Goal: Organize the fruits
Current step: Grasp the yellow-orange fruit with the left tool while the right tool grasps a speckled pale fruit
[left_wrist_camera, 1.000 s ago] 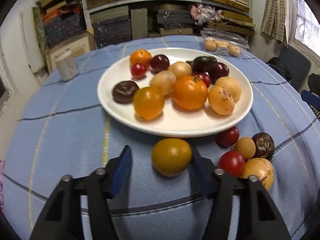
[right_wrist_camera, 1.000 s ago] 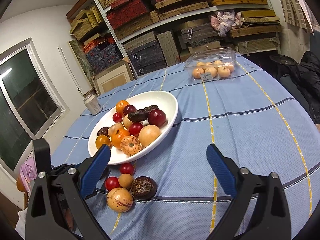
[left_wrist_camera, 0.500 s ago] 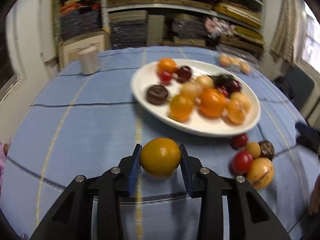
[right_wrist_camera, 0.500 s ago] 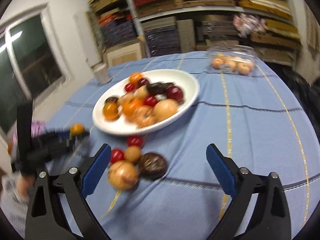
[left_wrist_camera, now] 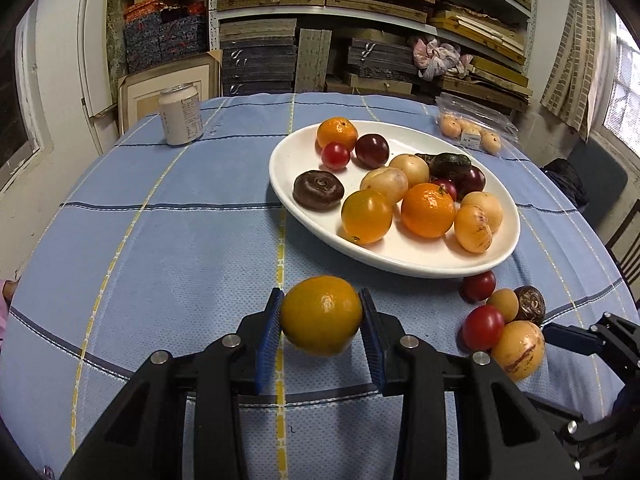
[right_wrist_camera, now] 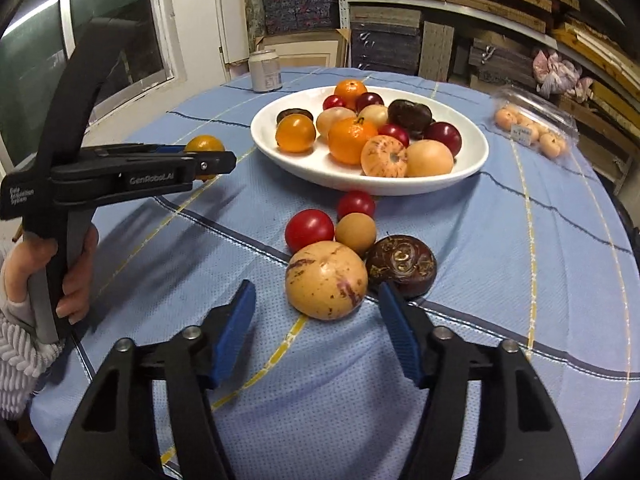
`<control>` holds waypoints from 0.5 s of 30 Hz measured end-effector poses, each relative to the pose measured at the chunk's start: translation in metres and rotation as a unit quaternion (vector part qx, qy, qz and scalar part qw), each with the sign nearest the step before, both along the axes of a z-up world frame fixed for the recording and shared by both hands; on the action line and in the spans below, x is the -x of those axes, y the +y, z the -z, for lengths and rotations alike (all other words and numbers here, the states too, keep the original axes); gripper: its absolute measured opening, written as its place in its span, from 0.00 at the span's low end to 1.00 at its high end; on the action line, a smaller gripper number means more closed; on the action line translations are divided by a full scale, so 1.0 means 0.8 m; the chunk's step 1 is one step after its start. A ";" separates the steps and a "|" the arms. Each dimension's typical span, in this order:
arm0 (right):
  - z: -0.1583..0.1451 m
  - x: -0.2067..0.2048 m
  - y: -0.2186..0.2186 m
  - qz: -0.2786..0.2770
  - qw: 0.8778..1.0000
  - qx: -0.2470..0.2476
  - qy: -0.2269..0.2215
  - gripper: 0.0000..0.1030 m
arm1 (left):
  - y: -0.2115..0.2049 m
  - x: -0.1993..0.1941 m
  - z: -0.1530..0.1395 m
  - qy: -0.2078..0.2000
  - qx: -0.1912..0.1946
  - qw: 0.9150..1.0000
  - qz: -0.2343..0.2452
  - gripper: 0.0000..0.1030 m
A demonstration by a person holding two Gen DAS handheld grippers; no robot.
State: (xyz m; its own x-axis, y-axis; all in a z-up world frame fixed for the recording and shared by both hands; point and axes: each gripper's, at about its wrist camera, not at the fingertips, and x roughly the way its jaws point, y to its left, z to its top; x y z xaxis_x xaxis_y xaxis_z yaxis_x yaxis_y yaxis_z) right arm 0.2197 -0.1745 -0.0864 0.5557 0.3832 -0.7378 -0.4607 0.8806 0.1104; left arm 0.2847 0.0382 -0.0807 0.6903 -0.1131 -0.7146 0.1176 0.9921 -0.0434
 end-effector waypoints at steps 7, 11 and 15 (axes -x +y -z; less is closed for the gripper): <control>0.006 -0.018 -0.002 0.014 0.999 -0.021 0.026 0.46 | -0.006 0.002 0.000 0.002 0.000 1.000 0.009 0.37; 0.011 -0.030 0.003 0.018 0.999 -0.021 0.040 0.45 | -0.010 0.002 0.003 0.005 -0.004 1.000 0.012 0.37; 0.010 -0.030 0.001 0.020 0.999 -0.026 0.040 0.44 | -0.012 -0.002 0.008 0.012 -0.007 1.000 0.014 0.37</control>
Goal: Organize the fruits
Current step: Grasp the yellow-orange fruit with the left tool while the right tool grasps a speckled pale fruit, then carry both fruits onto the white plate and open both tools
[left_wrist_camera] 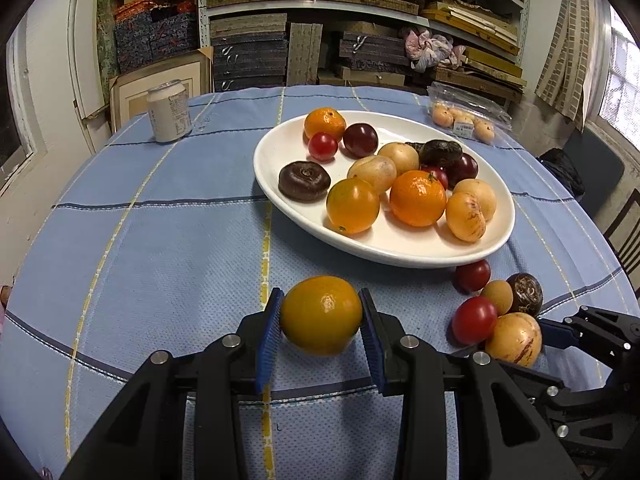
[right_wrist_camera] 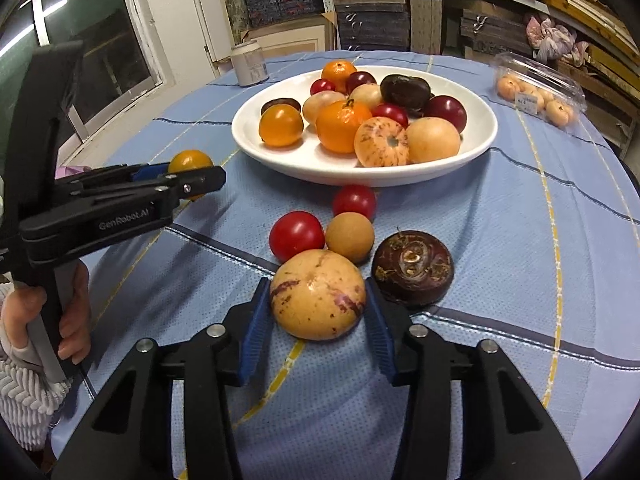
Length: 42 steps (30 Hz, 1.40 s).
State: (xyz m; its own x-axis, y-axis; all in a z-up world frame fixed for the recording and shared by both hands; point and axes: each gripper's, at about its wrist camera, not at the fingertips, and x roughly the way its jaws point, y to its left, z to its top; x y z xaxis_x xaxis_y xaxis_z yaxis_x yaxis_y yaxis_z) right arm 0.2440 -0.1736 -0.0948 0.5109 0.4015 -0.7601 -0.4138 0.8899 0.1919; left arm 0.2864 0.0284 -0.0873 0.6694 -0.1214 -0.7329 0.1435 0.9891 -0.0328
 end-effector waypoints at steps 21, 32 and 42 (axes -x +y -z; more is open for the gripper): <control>-0.153 -0.136 -0.087 0.094 0.988 -0.095 -0.073 0.44 | -0.022 -0.123 -0.091 -0.048 -0.021 0.999 -0.007 0.37; -0.066 -0.276 -0.015 0.086 0.995 -0.039 0.029 0.44 | -0.027 -0.196 -0.023 0.013 0.001 1.000 -0.003 0.41; -0.125 -0.205 -0.073 0.112 0.986 -0.119 -0.034 0.66 | 0.008 -0.137 -0.057 -0.025 0.029 0.999 -0.033 0.74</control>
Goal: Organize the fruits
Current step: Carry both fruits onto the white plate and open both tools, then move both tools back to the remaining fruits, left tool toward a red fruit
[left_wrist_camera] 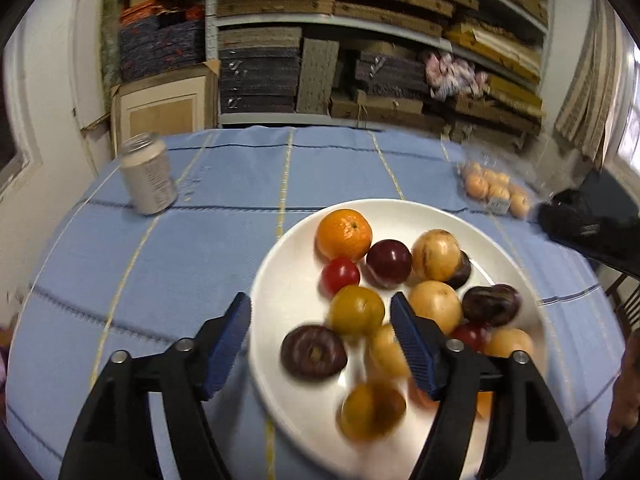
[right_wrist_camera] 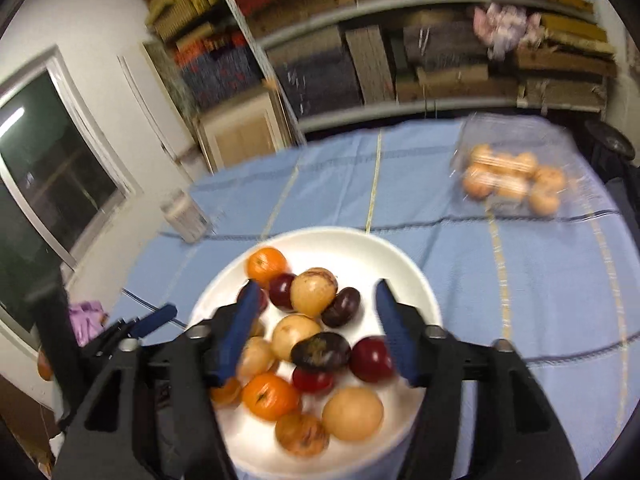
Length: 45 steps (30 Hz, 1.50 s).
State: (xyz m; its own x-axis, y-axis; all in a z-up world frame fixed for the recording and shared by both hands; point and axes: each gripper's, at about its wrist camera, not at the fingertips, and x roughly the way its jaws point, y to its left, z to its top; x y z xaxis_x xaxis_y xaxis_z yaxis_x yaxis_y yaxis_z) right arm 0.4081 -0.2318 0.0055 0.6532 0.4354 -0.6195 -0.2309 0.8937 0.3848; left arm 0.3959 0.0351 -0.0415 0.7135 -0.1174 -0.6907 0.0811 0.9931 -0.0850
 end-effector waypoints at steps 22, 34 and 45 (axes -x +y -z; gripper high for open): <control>0.077 0.180 -0.161 0.130 0.979 -0.156 0.019 0.95 | -0.109 0.182 0.050 -0.012 -0.064 0.993 0.097 0.92; 0.073 0.176 -0.151 0.127 0.981 -0.142 0.026 0.95 | -0.126 0.172 0.076 0.019 -0.086 0.989 0.117 0.92; 0.074 0.174 -0.146 0.122 0.983 -0.133 0.029 0.96 | -0.135 0.175 0.081 0.026 -0.086 0.985 0.147 0.57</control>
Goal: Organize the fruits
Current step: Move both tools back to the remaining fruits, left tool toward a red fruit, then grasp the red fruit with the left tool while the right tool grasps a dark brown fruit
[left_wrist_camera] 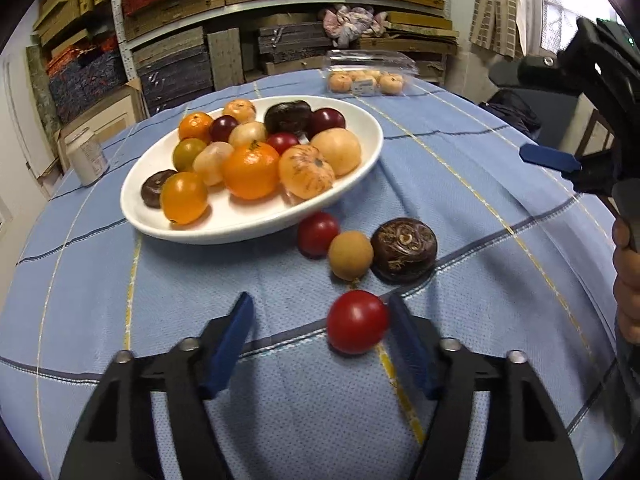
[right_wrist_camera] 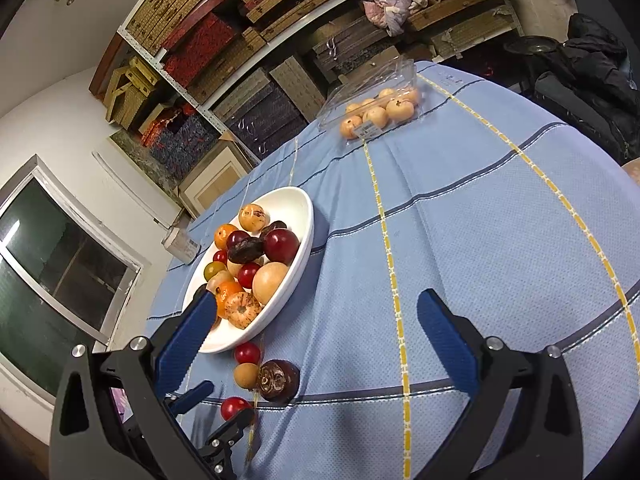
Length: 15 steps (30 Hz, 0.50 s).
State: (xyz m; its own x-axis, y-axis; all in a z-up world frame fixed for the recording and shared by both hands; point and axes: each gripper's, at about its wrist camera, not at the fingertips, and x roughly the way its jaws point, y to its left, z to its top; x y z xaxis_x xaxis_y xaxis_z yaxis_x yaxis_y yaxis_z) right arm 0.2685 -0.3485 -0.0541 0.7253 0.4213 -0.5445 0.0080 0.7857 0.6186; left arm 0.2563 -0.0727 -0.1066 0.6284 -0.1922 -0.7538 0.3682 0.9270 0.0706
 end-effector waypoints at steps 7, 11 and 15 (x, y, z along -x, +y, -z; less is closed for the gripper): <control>-0.002 0.000 0.008 -0.004 1.000 0.019 -0.002 0.95 | 0.008 -0.008 0.006 0.026 0.027 0.999 0.000 0.43; -0.002 -0.001 0.013 -0.009 1.000 0.028 -0.003 0.96 | 0.009 -0.009 0.007 0.029 0.030 0.999 0.001 0.43; -0.003 0.000 0.017 -0.010 0.999 0.038 -0.007 0.96 | 0.008 -0.012 0.006 0.029 0.030 0.999 0.001 0.43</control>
State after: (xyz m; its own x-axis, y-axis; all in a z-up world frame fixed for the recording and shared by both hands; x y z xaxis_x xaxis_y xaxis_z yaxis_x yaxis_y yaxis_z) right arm 0.2685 -0.3352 -0.0515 0.7247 0.3935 -0.5657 -0.0166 0.8306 0.5565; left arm 0.2660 -0.0661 -0.1112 0.5832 -0.2386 -0.7765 0.3711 0.9286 -0.0066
